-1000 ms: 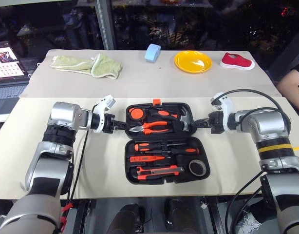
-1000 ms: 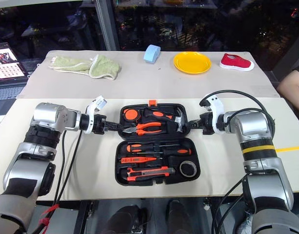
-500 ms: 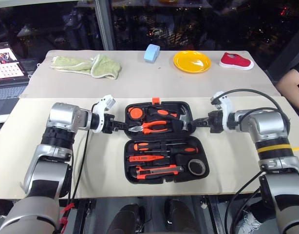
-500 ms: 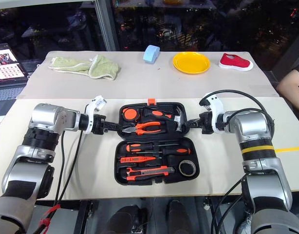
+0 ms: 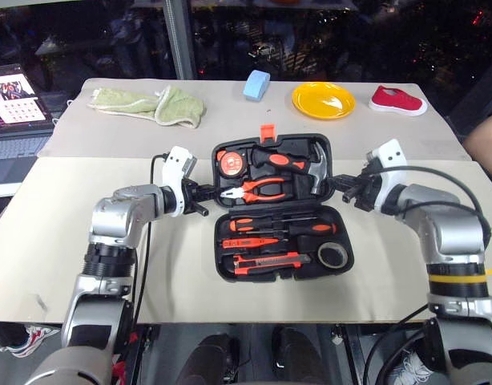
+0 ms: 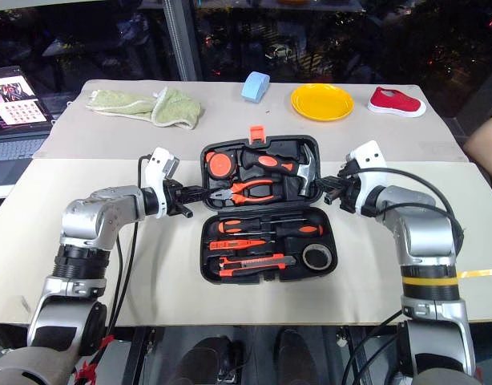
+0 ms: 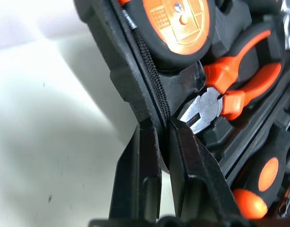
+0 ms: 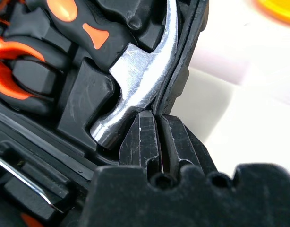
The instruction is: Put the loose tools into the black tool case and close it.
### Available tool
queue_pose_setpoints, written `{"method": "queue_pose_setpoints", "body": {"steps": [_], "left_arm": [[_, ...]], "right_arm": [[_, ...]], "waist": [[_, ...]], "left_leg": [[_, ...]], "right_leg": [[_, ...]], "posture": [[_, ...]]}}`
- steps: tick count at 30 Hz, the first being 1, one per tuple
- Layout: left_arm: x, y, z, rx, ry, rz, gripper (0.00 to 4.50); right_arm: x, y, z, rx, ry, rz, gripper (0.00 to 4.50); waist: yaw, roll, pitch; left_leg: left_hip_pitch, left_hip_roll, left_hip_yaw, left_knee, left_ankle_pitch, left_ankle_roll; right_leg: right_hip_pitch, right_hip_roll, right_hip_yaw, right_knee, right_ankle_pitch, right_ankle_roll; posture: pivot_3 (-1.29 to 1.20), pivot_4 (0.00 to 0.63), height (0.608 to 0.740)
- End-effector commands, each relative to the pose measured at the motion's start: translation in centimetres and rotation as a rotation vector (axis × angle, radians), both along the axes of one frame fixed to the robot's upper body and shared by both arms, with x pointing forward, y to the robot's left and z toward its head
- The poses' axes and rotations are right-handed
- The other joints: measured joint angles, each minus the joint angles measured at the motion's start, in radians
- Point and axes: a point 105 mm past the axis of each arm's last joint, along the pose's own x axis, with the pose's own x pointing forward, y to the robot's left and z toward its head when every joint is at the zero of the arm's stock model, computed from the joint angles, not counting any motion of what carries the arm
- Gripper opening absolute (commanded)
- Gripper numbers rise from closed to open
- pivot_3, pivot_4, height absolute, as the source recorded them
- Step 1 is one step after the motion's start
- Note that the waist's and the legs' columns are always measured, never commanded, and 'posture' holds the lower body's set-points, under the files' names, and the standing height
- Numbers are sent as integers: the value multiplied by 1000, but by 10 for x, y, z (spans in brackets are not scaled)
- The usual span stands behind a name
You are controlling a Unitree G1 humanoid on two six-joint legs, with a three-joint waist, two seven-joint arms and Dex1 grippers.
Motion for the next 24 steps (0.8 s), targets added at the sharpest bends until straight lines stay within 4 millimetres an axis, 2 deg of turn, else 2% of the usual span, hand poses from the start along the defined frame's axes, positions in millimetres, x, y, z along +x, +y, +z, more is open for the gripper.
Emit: {"method": "queue_pose_setpoints", "body": {"steps": [1, 10, 16, 24], "left_arm": [[-13, -31, 44, -33, -272, -125, 5], [-21, -22, 22, 104, -496, -47, 5], [-25, -2, 11, 222, -710, 83, 5], [-31, 16, -9, 264, -716, 155, 5]], "right_arm": [[-8, 27, 29, -23, -222, 91, 0], [-24, 20, 11, -160, -436, 46, 0], [-46, 24, 1, -336, -623, 79, 0], [-67, 19, -22, -468, -689, 150, 0]], "waist": [[-1, 0, 0], [-2, 0, 0], [-2, 0, 0], [-8, 0, 0]], "left_leg": [[0, 0, 0, 0, 0, 0], [2, -1, 2, -1, 0, -1], [7, -1, 3, -2, 0, -1], [18, 0, 5, -3, 0, -1]], "right_leg": [[0, 0, 0, 0, 0, 0], [0, 0, 0, 0, 0, 0], [5, 1, 0, -1, 0, 0], [14, 1, 1, 0, -1, 0]], "posture": [[0, 150, 732], [0, 150, 732], [0, 150, 732], [0, 150, 732]]}}
